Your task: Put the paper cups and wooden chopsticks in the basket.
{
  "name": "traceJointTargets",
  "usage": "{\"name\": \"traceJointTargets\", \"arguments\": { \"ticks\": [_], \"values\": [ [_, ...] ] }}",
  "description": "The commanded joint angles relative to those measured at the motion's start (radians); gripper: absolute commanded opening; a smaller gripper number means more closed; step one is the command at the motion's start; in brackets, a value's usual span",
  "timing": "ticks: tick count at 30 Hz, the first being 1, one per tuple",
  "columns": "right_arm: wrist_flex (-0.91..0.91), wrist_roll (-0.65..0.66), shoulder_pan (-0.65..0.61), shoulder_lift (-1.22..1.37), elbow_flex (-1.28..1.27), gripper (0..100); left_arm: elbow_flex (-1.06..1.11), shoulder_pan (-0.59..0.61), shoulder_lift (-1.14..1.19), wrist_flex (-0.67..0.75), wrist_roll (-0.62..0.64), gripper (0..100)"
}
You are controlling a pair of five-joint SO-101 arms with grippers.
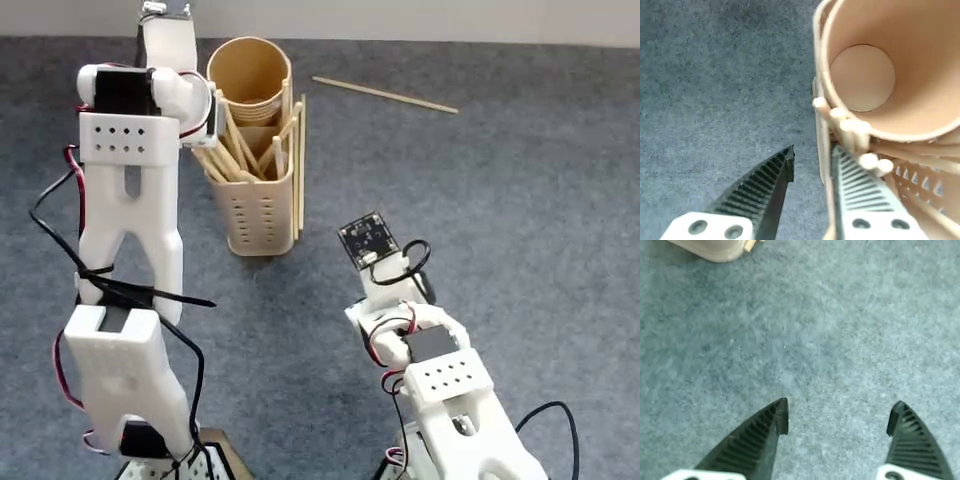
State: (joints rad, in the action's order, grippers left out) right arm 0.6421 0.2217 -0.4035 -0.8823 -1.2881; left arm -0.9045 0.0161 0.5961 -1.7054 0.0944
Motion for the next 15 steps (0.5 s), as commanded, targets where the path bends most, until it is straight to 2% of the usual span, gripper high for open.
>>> {"name": "traceJointTargets", "arguments": {
  "ticks": [1, 3, 15],
  "values": [
    [-0.015, 0.009, 0.012, 0.001, 0.007, 31.3, 0.018, -0.015, 0.096, 0.003, -0.110, 4],
    [-0.016, 0.009, 0.012, 0.001, 0.007, 31.3, 0.018, -0.019, 0.122, 0.003, -0.153, 0],
    [-0.064, 0.009, 0.012, 0.001, 0.001, 31.3, -0.179, 0.067, 0.002, -0.063, -0.186, 0]
  ]
}}
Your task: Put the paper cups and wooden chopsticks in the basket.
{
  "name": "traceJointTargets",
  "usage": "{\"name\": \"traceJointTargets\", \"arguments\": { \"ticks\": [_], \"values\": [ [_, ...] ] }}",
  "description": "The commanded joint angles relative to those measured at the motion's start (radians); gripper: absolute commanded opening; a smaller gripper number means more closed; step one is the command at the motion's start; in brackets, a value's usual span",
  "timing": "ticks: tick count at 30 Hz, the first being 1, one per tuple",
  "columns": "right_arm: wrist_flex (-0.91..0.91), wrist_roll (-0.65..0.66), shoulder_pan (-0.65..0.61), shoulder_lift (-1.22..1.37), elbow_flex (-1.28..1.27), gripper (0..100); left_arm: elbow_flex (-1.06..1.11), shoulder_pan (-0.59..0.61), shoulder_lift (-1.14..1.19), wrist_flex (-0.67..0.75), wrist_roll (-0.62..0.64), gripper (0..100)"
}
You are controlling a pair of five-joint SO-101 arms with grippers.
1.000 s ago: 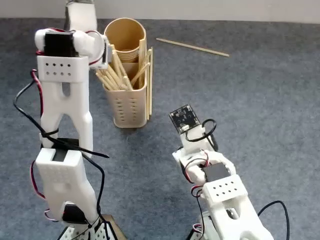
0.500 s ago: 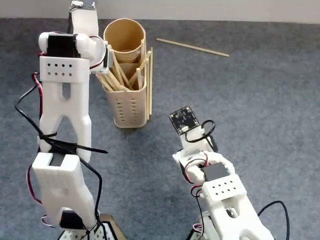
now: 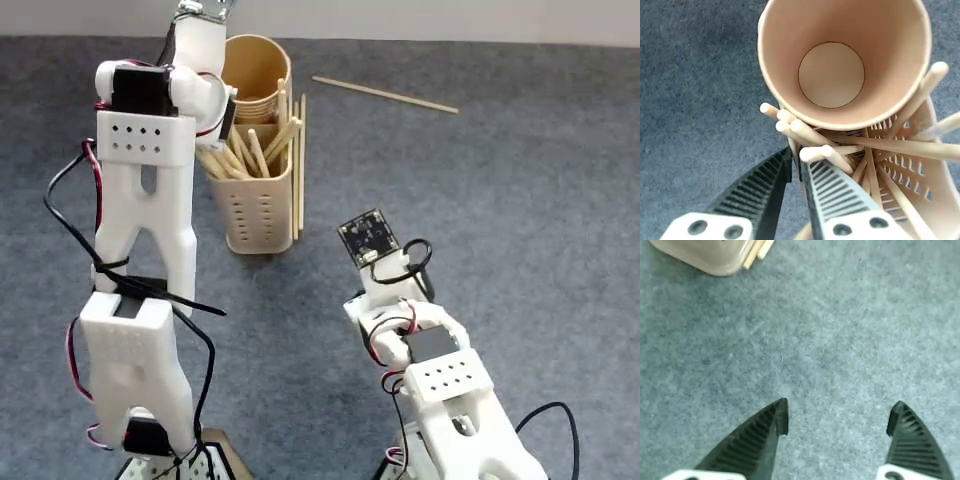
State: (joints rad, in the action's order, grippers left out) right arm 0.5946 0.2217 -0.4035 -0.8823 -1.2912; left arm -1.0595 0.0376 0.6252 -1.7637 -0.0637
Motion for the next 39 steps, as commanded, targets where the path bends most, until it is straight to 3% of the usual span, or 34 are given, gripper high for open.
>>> {"name": "traceJointTargets", "arguments": {
  "ticks": [1, 17, 30, 39],
  "values": [
    [-0.016, 0.009, 0.012, 0.001, 0.004, 31.3, -0.022, 0.059, -0.042, -0.005, -0.028, 0],
    [-0.016, 0.006, 0.012, 0.001, 0.004, 31.3, 0.125, 0.130, -0.203, -0.005, -0.055, 0],
    [-0.018, 0.006, 0.012, 0.001, 0.004, 31.3, 0.022, 0.088, -0.205, -0.006, -0.081, 0],
    [-0.018, 0.006, 0.012, 0.001, 0.004, 31.3, -0.007, -0.019, -0.246, -0.006, -0.106, 0]
  ]
}}
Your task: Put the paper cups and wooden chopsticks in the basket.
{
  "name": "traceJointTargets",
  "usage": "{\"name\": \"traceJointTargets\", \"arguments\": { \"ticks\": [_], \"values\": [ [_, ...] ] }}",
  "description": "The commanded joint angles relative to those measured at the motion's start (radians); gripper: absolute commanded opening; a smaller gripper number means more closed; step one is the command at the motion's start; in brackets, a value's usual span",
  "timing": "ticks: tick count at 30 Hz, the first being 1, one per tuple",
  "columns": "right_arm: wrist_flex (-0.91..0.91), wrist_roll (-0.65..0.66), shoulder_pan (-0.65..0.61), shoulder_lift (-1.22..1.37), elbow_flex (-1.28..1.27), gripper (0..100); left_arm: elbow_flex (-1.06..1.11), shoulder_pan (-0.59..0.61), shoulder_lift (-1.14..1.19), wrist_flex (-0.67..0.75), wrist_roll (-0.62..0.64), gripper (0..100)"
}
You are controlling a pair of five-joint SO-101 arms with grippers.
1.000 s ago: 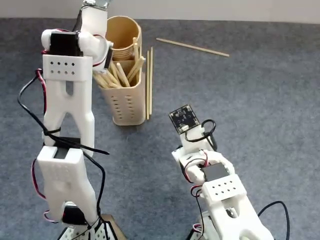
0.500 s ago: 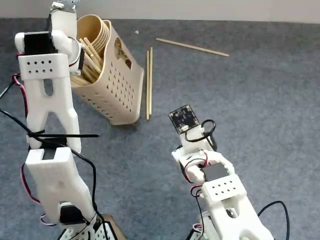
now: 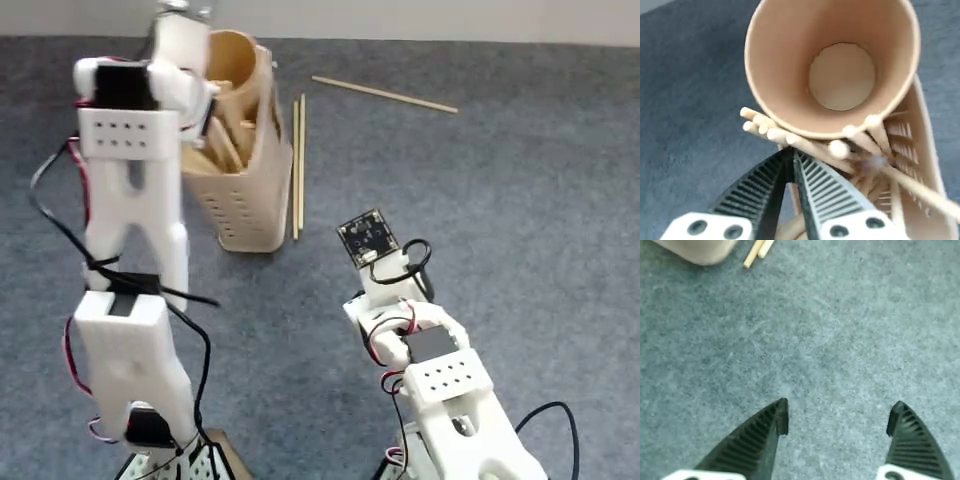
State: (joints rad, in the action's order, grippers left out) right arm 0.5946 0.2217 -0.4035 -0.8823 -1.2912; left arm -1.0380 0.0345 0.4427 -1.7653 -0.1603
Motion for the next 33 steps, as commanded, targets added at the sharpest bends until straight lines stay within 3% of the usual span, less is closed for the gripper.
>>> {"name": "traceJointTargets", "arguments": {
  "ticks": [1, 10, 14, 17, 33],
  "values": [
    [-0.018, 0.006, 0.012, 0.001, 0.004, 31.3, -0.028, -0.016, -0.071, -0.005, -0.009, 0],
    [-0.018, 0.008, 0.012, 0.001, 0.004, 31.3, 0.004, -0.018, -0.076, -0.003, -0.008, 1],
    [-0.018, 0.008, 0.012, 0.001, 0.004, 31.3, -0.027, -0.012, -0.076, -0.002, 0.006, 11],
    [-0.018, 0.008, 0.012, 0.001, 0.004, 31.3, -0.101, 0.012, -0.065, -0.002, 0.091, 15],
    [-0.018, 0.009, 0.012, 0.001, 0.004, 31.3, -0.096, 0.008, 0.245, -0.008, 0.196, 15]
  ]
}}
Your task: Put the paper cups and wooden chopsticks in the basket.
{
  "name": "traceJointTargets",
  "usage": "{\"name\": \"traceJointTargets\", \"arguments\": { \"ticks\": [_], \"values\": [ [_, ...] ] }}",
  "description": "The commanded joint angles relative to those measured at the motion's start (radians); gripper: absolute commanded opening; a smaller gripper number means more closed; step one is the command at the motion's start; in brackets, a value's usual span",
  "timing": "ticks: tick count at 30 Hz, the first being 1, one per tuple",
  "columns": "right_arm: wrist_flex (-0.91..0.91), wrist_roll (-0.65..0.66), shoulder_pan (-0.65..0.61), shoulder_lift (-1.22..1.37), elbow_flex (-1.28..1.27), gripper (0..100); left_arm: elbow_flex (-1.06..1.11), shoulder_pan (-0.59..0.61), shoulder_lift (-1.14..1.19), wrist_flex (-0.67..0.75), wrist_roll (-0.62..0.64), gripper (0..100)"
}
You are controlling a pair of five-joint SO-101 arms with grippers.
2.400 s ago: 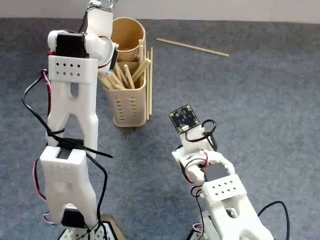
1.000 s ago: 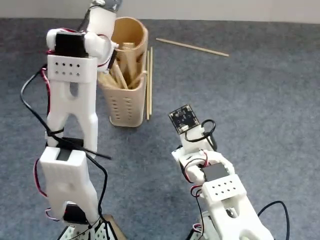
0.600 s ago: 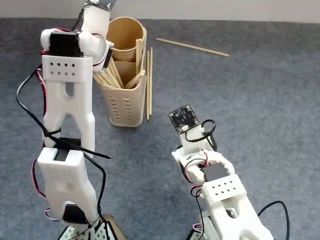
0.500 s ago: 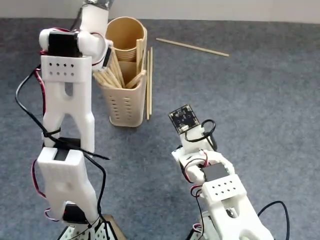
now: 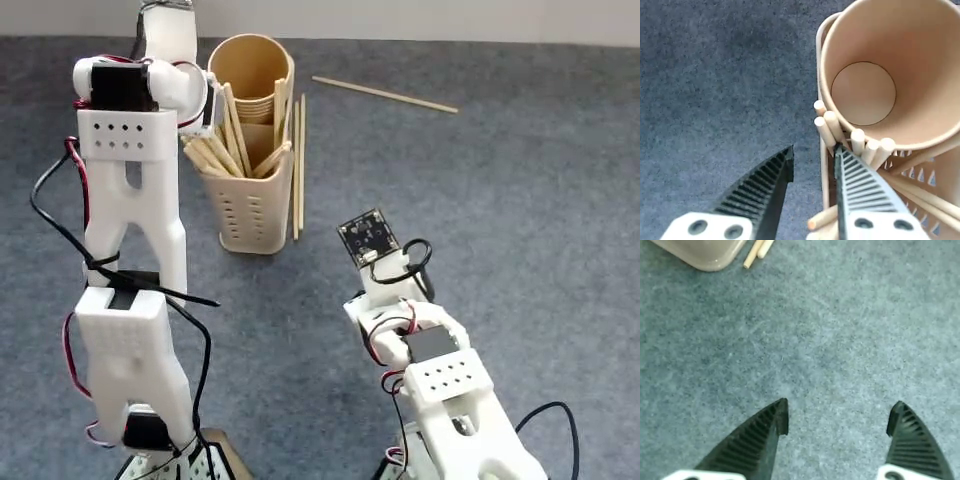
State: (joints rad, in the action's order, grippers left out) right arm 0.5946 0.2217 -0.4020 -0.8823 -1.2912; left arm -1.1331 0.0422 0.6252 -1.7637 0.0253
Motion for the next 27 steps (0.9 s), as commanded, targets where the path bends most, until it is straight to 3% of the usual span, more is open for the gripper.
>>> {"name": "traceJointTargets", "arguments": {
  "ticks": [1, 11, 15, 21, 27],
  "values": [
    [-0.018, 0.009, 0.010, 0.001, 0.004, 31.3, -0.001, 0.001, 0.076, -0.009, 0.011, 15],
    [-0.018, 0.009, 0.010, 0.001, 0.004, 31.3, 0.010, -0.001, -0.073, -0.011, 0.014, 14],
    [-0.018, 0.009, 0.010, 0.001, 0.004, 31.3, 0.117, -0.008, -0.137, -0.011, 0.014, 9],
    [-0.018, 0.009, 0.010, 0.001, 0.004, 31.3, 0.271, -0.039, -0.220, -0.011, 0.032, 13],
    [-0.018, 0.009, 0.010, 0.001, 0.004, 31.3, 0.291, -0.045, -0.173, -0.003, 0.044, 13]
  ]
}}
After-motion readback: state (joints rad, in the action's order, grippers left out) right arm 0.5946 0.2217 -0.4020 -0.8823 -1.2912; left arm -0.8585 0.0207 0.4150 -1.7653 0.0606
